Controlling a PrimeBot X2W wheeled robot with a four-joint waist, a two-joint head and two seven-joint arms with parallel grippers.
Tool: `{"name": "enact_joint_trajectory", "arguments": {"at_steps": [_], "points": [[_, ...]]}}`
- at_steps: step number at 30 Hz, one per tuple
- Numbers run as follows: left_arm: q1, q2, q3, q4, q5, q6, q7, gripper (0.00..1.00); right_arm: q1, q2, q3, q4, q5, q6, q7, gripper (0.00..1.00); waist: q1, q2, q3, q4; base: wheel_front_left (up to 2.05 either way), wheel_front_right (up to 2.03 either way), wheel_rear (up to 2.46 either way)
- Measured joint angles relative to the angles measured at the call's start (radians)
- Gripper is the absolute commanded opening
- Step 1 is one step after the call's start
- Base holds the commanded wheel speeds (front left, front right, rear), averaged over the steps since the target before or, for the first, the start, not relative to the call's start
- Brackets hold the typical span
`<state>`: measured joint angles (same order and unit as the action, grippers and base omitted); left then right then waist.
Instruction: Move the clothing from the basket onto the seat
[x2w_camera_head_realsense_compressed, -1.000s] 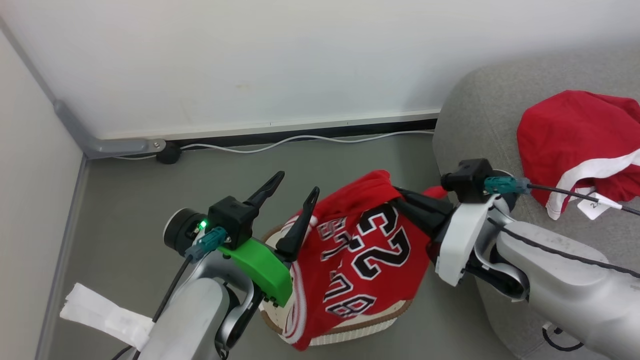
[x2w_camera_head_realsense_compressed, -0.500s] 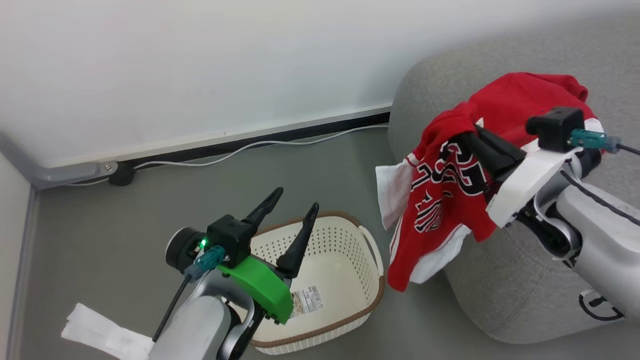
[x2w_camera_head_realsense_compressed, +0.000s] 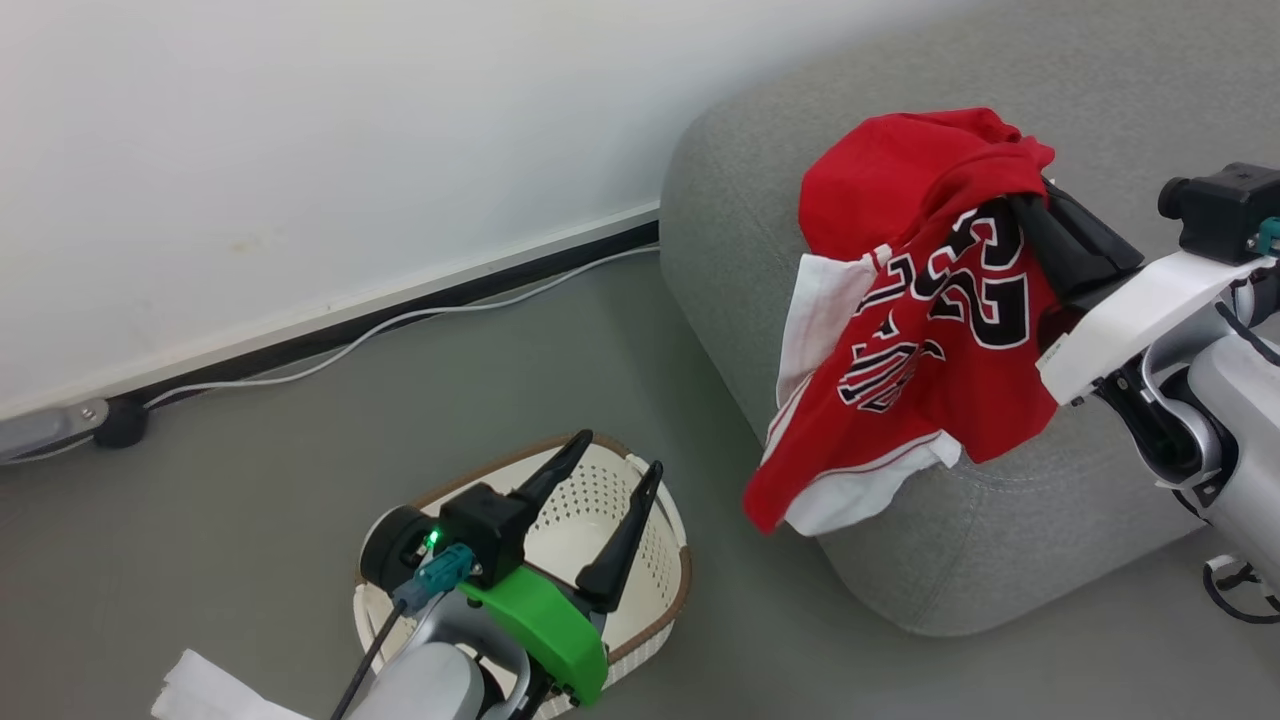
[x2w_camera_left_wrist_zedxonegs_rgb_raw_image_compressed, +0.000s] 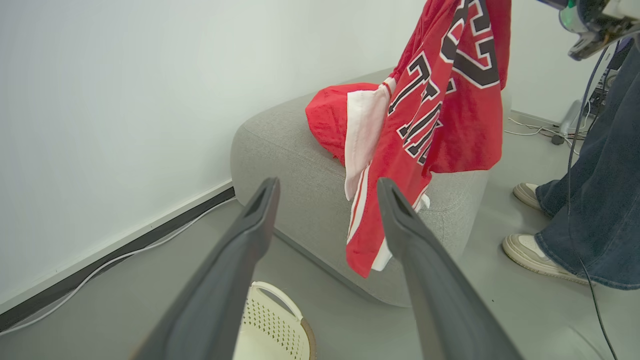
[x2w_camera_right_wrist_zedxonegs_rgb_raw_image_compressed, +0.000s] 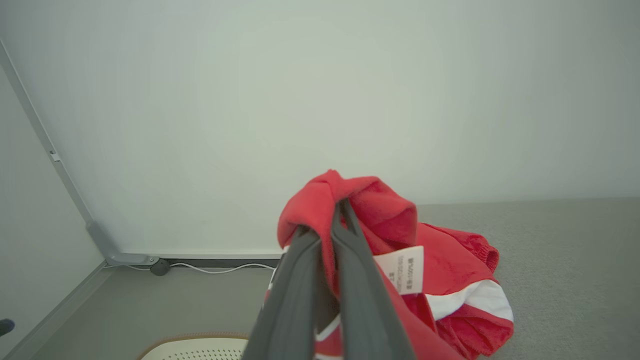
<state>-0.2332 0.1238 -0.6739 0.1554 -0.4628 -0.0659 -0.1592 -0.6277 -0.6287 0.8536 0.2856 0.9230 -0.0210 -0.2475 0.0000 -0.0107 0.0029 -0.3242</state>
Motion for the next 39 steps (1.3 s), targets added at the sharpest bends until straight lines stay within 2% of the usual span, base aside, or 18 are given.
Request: {"name": "enact_joint_trajectory", "arguments": {"at_steps": [12, 17, 28, 36, 39], "points": [[0.024, -0.013, -0.039, -0.007, 0.0, 0.0, -0.001, 1.0, 0.069, -0.04, -0.06, -0.072, -0.013, -0.025, 0.0, 0.0, 0.0, 0.0, 0.008, -0.141, 0.0, 0.0, 0.0], [0.024, -0.021, -0.063, -0.017, 0.005, -0.003, 0.001, 1.0, 0.109, -0.063, -0.096, -0.087, -0.013, -0.026, 0.0, 0.0, 0.0, 0.0, 0.029, -0.169, 0.0, 0.0, 0.0], [-0.007, -0.019, -0.045, -0.041, 0.041, 0.013, 0.027, 1.0, 0.066, -0.028, -0.177, -0.092, 0.012, -0.019, 0.0, 0.0, 0.0, 0.0, 0.113, -0.138, 0.0, 0.0, 0.0], [-0.081, -0.002, -0.021, -0.071, 0.063, 0.024, 0.05, 1.0, -0.215, -0.042, -0.283, -0.07, 0.026, -0.016, 0.002, 0.0, 0.0001, 0.0, 0.188, -0.085, 0.0, 0.0, 0.0], [-0.102, 0.0, -0.018, -0.082, 0.064, 0.024, 0.058, 1.0, -0.334, -0.051, -0.372, -0.053, 0.06, -0.044, 0.004, 0.0, 0.0001, 0.0, 0.217, -0.06, 0.0, 0.0, 0.0]]}}
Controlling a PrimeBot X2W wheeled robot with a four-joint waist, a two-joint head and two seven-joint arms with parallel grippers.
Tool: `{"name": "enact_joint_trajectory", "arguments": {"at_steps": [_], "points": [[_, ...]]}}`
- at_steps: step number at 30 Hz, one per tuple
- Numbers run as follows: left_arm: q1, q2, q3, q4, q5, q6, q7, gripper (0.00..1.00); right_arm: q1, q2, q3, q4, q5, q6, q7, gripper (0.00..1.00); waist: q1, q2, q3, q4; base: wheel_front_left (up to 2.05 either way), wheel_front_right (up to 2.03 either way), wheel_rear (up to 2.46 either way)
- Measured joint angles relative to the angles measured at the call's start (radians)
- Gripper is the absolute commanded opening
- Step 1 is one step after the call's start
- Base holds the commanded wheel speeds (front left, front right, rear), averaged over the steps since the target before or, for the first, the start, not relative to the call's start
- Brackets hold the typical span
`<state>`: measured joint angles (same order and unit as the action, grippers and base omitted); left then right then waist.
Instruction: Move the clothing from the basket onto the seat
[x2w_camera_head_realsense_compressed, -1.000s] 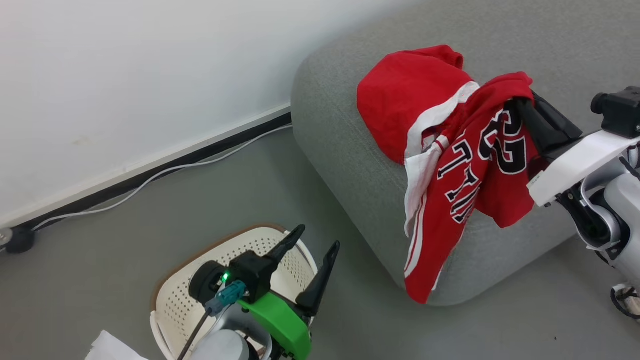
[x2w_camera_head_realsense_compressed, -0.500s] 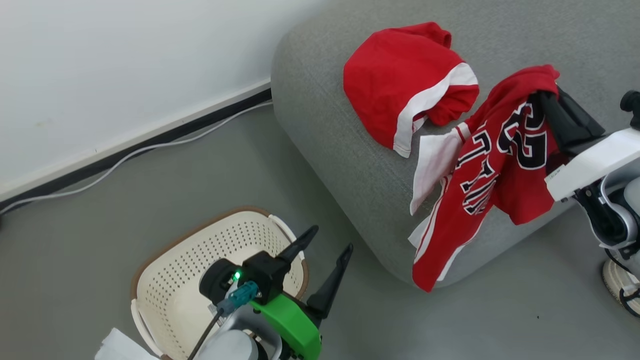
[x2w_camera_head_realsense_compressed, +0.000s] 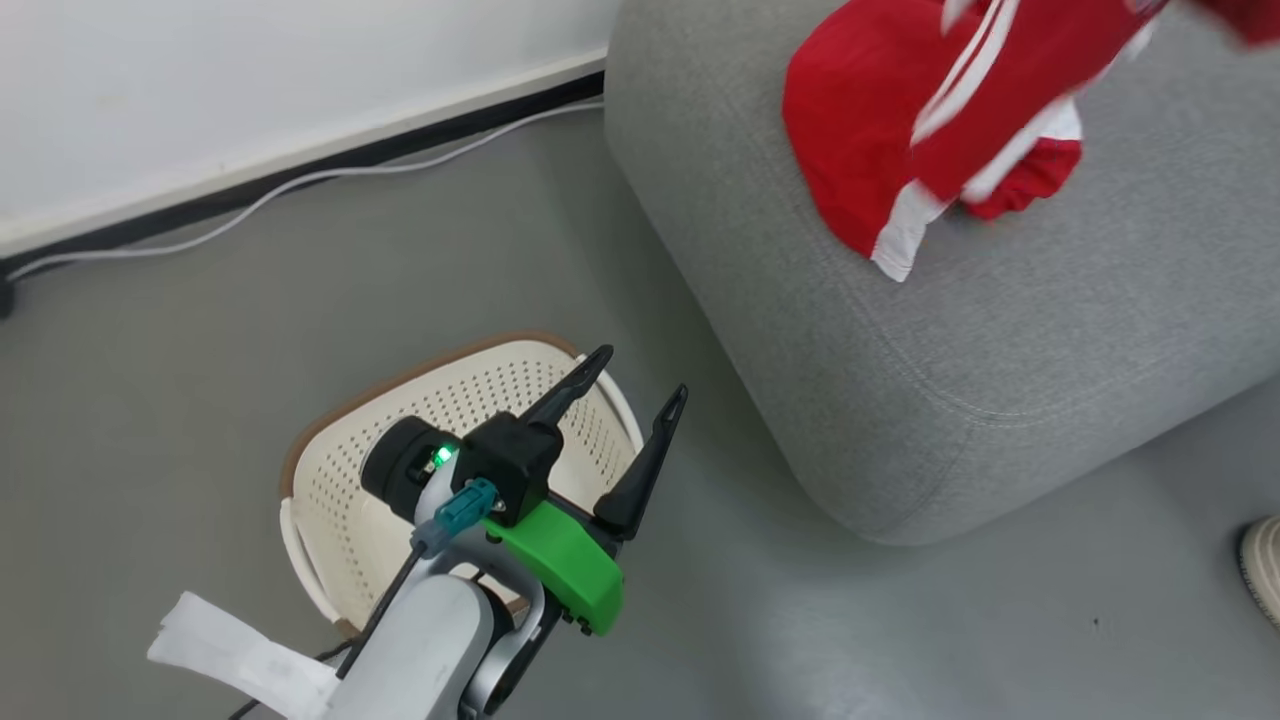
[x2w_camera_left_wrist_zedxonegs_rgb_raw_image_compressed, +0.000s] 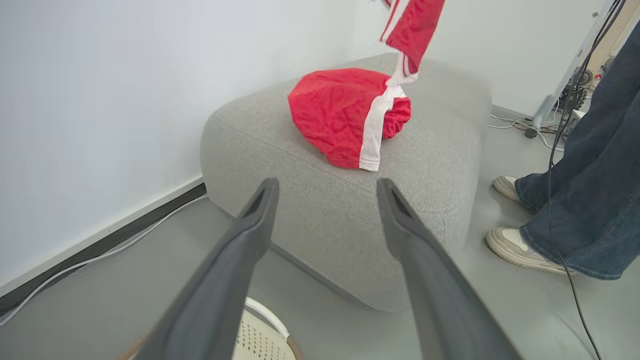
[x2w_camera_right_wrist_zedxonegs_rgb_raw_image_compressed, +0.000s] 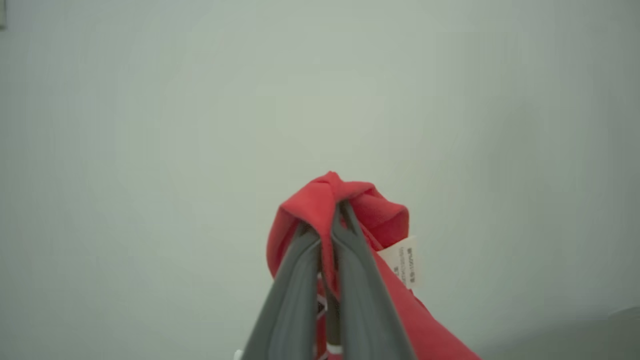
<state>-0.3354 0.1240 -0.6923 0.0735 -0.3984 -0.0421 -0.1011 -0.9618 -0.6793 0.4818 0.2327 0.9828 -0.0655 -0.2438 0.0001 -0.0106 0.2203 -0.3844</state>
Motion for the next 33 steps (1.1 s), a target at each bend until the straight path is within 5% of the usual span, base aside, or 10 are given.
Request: {"name": "enact_joint_trajectory", "arguments": {"at_steps": [4, 10, 20, 27, 33], "points": [[-0.013, 0.009, -0.002, -0.009, 0.007, 0.0, 0.021, 1.0, -0.138, -0.046, -0.104, 0.049, 0.027, -0.034, 0.013, 0.0, 0.0, 0.0, 0.04, 0.036, 0.0, 0.0, 0.0], [-0.051, 0.016, -0.002, -0.026, 0.031, 0.0, 0.036, 1.0, -0.235, -0.136, -0.121, 0.128, -0.002, -0.043, 0.065, 0.0, 0.0, 0.0, 0.102, 0.091, 0.0, 0.0, 0.0], [-0.073, 0.046, 0.002, -0.025, 0.041, -0.002, 0.04, 1.0, -0.246, -0.078, -0.124, 0.282, -0.025, -0.053, 0.049, 0.0, 0.0002, 0.0, 0.189, 0.168, 0.0, 0.0, 0.0], [-0.073, 0.062, 0.001, -0.036, 0.046, -0.002, 0.072, 1.0, -0.291, -0.113, -0.18, 0.373, -0.034, -0.059, 0.025, 0.0, 0.0001, 0.0, 0.221, 0.18, 0.0, 0.0, 0.0], [-0.074, 0.071, -0.008, -0.055, 0.054, -0.002, 0.102, 1.0, -0.15, -0.037, -0.174, 0.508, -0.017, -0.059, 0.018, 0.0, 0.0001, 0.0, 0.255, 0.179, 0.0, 0.0, 0.0]]}}
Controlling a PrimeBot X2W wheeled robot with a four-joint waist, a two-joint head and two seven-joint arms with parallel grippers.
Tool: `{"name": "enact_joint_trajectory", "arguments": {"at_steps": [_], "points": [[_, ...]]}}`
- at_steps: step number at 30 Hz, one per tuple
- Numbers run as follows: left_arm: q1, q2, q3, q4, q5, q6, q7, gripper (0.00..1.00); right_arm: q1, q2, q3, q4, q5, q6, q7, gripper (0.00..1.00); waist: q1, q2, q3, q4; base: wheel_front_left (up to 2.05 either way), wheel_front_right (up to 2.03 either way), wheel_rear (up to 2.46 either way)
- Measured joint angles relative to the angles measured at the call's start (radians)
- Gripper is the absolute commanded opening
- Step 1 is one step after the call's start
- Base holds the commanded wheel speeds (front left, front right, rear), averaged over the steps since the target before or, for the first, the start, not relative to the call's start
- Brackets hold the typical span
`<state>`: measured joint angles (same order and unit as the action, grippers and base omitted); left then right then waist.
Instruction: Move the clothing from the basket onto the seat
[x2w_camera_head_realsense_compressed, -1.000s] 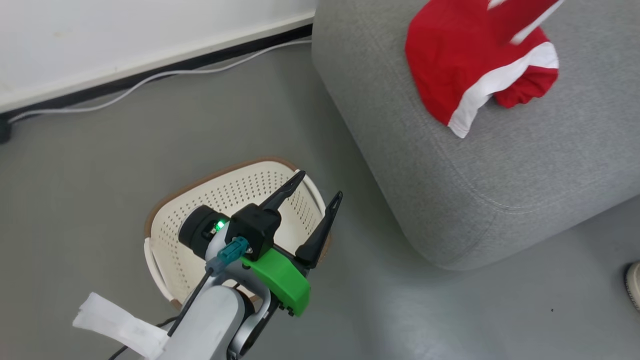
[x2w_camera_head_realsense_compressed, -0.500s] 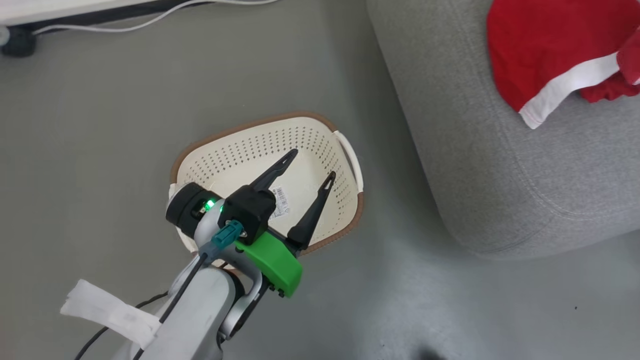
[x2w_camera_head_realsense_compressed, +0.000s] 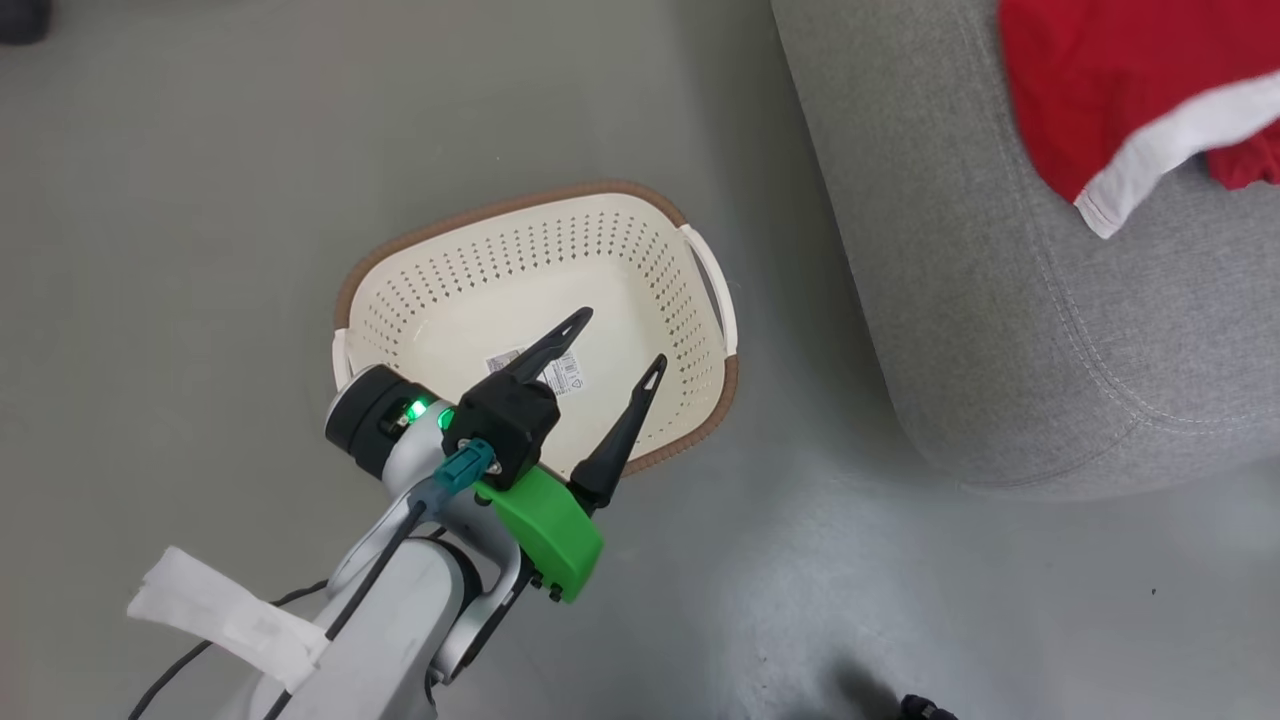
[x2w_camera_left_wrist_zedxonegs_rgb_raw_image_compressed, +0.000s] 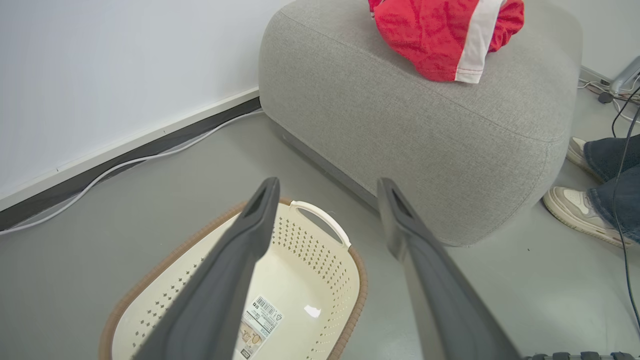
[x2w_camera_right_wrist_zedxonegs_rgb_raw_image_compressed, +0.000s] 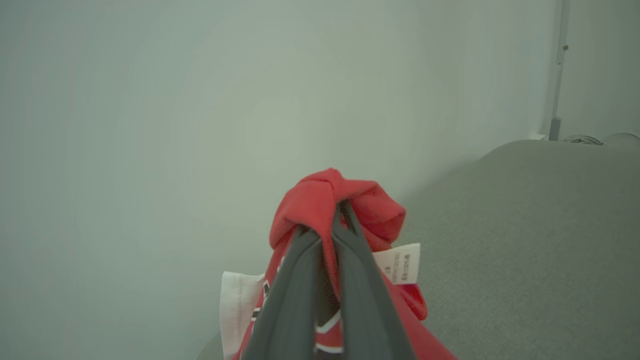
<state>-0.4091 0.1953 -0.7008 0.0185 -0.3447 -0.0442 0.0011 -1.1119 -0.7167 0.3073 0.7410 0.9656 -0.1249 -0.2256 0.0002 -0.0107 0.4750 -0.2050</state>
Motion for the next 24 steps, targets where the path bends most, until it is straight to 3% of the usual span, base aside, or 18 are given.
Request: {"name": "enact_joint_trajectory", "arguments": {"at_steps": [9, 13, 16, 19, 20, 24], "points": [[-0.002, 0.029, 0.009, -0.026, 0.01, 0.009, 0.034, 1.0, 0.151, 0.177, 0.022, 0.109, 0.032, 0.0, -0.012, 0.0, -0.0001, 0.0, 0.064, -0.004, 0.0, 0.0, 0.0], [-0.007, 0.032, 0.019, -0.026, 0.01, 0.009, 0.033, 1.0, 0.152, 0.218, 0.038, 0.119, 0.031, 0.005, -0.013, 0.0, -0.0001, 0.0, 0.079, -0.017, 0.0, 0.0, 0.0], [-0.014, 0.031, 0.021, -0.026, 0.01, 0.009, 0.027, 1.0, 0.152, 0.225, 0.053, 0.131, 0.026, 0.028, -0.021, 0.0, -0.0001, 0.0, 0.081, -0.027, 0.0, 0.0, 0.0], [-0.018, 0.029, 0.023, -0.023, 0.007, 0.009, 0.023, 1.0, 0.152, 0.23, 0.063, 0.142, 0.018, 0.037, -0.021, 0.53, -0.0001, 0.0, 0.076, -0.033, 0.0, 0.0, 0.0], [-0.018, 0.026, 0.024, -0.02, 0.005, 0.009, 0.018, 1.0, 0.152, 0.234, 0.068, 0.145, 0.012, 0.045, -0.021, 1.0, -0.0001, 0.0, 0.073, -0.035, 0.0, 0.0, 0.0], [-0.017, 0.016, 0.035, -0.004, -0.004, 0.009, -0.004, 1.0, 0.154, 0.255, 0.088, 0.148, -0.01, 0.066, -0.022, 1.0, -0.0001, 0.0, 0.056, -0.042, 0.0, 0.0, 0.0]]}}
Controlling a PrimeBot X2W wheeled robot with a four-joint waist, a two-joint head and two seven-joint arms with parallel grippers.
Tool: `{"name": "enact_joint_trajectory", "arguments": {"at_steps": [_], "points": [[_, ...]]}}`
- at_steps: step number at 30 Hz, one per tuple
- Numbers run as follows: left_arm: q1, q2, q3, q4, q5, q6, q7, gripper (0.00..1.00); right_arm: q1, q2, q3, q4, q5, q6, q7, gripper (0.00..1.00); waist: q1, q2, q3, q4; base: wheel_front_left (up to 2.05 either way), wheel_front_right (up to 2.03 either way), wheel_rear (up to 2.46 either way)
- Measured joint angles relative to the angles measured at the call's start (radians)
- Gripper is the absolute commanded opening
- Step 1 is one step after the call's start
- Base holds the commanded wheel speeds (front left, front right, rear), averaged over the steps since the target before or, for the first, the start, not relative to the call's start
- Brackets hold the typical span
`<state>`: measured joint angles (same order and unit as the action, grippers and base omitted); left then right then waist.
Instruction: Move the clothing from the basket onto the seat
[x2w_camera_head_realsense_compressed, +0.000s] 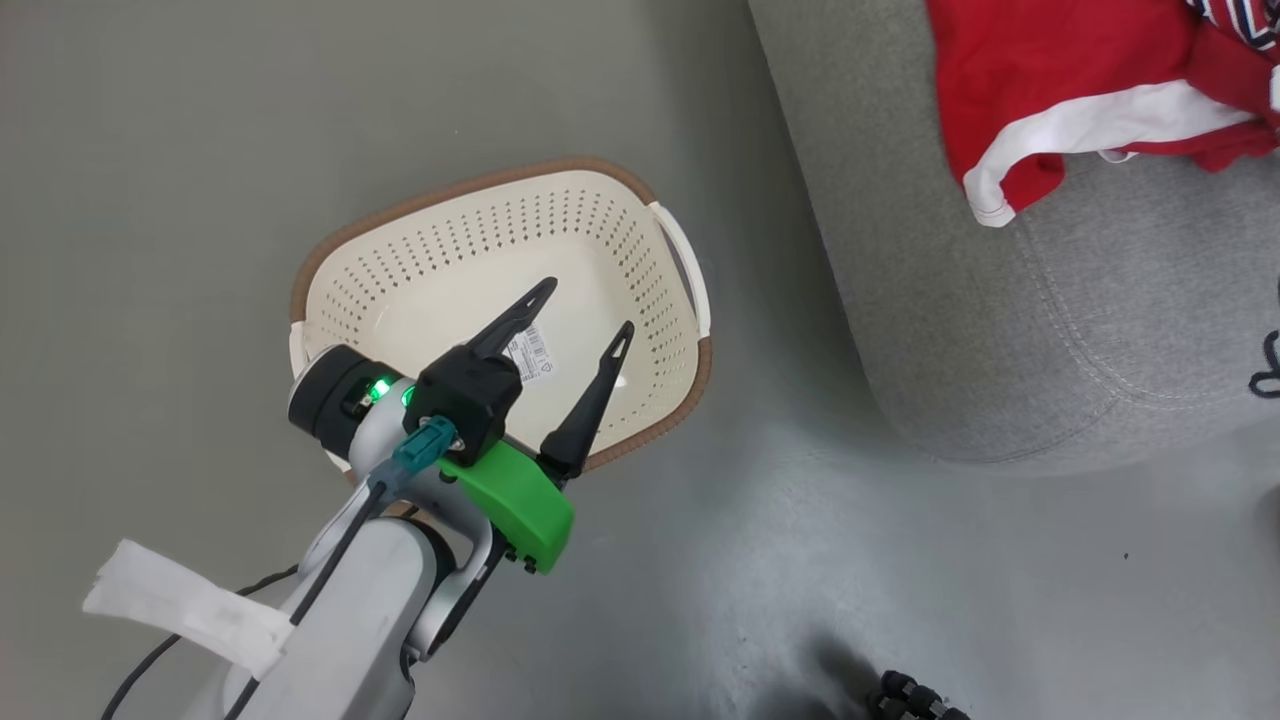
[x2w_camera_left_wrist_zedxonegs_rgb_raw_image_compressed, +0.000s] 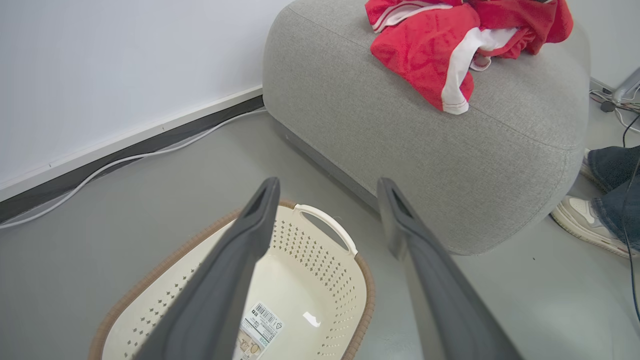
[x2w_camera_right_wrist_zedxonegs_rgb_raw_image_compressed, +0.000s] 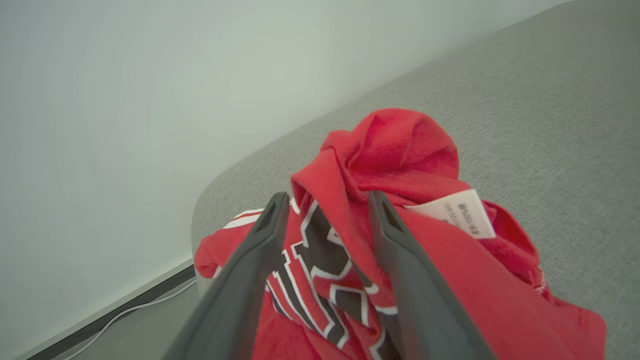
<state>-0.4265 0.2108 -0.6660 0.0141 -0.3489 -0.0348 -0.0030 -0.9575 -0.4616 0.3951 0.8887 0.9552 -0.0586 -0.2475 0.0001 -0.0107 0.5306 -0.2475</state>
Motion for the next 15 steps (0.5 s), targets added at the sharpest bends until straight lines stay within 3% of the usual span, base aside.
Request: {"name": "enact_joint_trajectory", "arguments": {"at_steps": [6, 15], "points": [[0.003, -0.012, 0.018, 0.041, -0.019, 0.0, -0.044, 1.0, 0.065, 0.031, 0.014, 0.009, -0.016, 0.05, -0.004, 1.0, 0.0, 0.0, -0.044, -0.011, 0.0, 0.0, 0.0], [0.054, -0.044, 0.04, 0.106, -0.073, 0.0, -0.114, 1.0, 0.128, -0.003, -0.046, -0.067, -0.106, 0.067, -0.005, 1.0, -0.0001, 0.0, -0.147, -0.019, 0.0, 0.0, 0.0]]}}
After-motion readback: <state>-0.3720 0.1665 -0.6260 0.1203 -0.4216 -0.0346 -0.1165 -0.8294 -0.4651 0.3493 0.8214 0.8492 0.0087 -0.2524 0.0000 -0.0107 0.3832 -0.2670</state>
